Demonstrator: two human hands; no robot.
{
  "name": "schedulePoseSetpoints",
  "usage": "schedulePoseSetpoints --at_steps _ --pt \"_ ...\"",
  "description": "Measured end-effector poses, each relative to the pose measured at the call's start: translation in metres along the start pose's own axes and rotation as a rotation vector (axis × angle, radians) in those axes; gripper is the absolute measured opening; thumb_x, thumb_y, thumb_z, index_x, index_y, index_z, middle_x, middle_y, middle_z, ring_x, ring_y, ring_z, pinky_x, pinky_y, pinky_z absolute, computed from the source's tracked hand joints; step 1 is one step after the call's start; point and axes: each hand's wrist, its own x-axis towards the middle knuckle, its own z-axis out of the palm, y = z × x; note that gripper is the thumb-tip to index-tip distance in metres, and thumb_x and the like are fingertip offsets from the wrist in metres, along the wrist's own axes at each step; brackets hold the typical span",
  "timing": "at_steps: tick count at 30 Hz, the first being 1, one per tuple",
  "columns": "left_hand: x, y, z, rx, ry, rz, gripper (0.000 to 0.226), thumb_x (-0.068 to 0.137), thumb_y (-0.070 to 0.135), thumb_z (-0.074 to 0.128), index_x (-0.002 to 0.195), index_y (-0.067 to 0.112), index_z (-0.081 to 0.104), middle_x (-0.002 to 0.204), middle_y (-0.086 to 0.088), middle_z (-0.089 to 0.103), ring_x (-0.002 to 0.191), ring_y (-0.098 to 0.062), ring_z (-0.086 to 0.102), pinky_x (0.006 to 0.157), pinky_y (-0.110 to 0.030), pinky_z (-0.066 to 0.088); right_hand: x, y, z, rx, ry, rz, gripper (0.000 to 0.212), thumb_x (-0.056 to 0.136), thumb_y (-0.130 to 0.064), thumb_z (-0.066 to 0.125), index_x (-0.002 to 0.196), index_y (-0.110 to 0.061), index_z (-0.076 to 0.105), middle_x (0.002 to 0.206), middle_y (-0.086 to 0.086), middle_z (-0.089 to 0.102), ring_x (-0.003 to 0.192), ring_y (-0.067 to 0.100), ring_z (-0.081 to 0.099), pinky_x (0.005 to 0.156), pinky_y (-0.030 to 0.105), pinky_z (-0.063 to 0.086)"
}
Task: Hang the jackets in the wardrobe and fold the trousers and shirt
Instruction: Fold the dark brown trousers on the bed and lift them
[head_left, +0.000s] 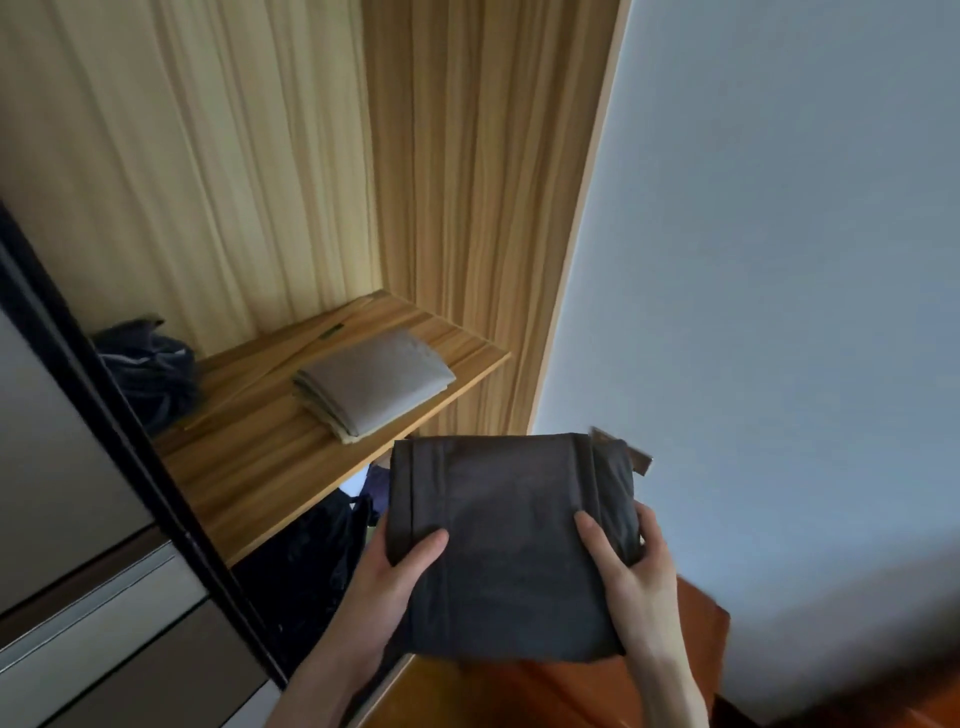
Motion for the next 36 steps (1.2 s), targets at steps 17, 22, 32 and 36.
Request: schedulePoseSetpoints --at_steps 17,22,32,36 --pt "0.166 0.078 -0.026 -0.087 0.370 0.179 0.047 0.077 0.038 0.090 0.117 0.054 0.069 0.113 0.015 0.078 0.098 -0.009 0.076 0.070 -0.025 0.062 0.215 -0.031 0.129 -0.011 -0.298 -0.059 0.041 0.083 -0.027 0.089 0.114 -0.026 0.063 0.100 -0.009 0.077 0.091 0.007 0.074 0.072 0.018 0.057" --pt "0.205 0.102 -0.031 -0.147 0.545 0.181 0.037 0.089 0.028 0.082 0.115 0.050 0.067 0.105 0.012 0.079 0.090 -0.013 0.077 0.071 -0.034 0.063 0.280 -0.042 0.178 -0.022 -0.467 -0.050 0.048 0.087 -0.027 0.085 0.128 -0.023 0.059 0.110 -0.002 0.073 0.092 0.005 0.073 0.075 0.020 0.060" --pt "0.285 0.101 -0.060 -0.124 0.861 0.164 0.030 0.096 0.025 0.067 0.113 0.048 0.059 0.110 0.011 0.068 0.097 -0.016 0.068 0.068 -0.032 0.054 0.392 -0.008 0.278 -0.102 -0.781 -0.035 0.042 0.092 -0.031 0.079 0.127 -0.020 0.060 0.112 -0.003 0.071 0.084 -0.005 0.070 0.064 0.012 0.055" --pt "0.313 0.092 -0.068 -0.064 0.973 0.172 0.028 0.095 0.028 0.070 0.115 0.037 0.054 0.109 0.011 0.065 0.091 -0.009 0.065 0.062 -0.021 0.049 0.418 0.011 0.309 -0.102 -0.815 -0.088 0.038 0.090 -0.032 0.082 0.122 -0.022 0.063 0.107 -0.012 0.070 0.085 -0.012 0.069 0.063 0.007 0.052"
